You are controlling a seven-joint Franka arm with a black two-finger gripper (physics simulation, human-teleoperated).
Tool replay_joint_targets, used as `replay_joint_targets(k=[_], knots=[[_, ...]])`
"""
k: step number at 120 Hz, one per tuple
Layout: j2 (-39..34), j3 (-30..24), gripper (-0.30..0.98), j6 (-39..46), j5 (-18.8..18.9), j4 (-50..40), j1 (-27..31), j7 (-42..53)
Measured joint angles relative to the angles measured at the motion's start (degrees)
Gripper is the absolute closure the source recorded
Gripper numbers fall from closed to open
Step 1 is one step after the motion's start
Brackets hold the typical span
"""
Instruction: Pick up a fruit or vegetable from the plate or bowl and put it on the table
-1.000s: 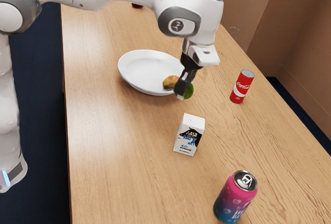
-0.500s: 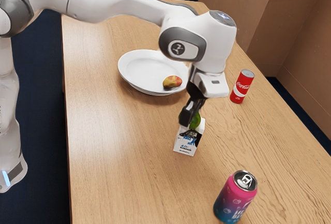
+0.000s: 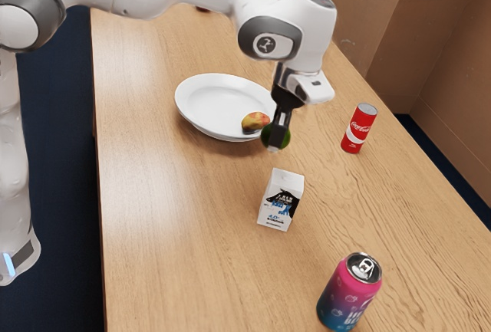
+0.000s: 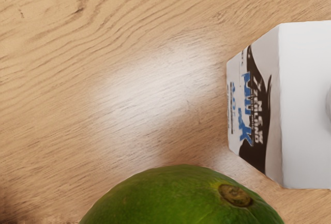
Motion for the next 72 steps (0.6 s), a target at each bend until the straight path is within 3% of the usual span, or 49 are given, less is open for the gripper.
replay_joint_targets(k=[23,46,72], knots=[[7.93,-0.05,0.34,0.06,0.60,4.73,0.34,-0.89],[8.54,0.26,0.11,-0.20,0.54,5.09,0.67,-1.43],[8.14,0.50,0.03,-1.06,0.14,5.17,1.23,-1.47]])
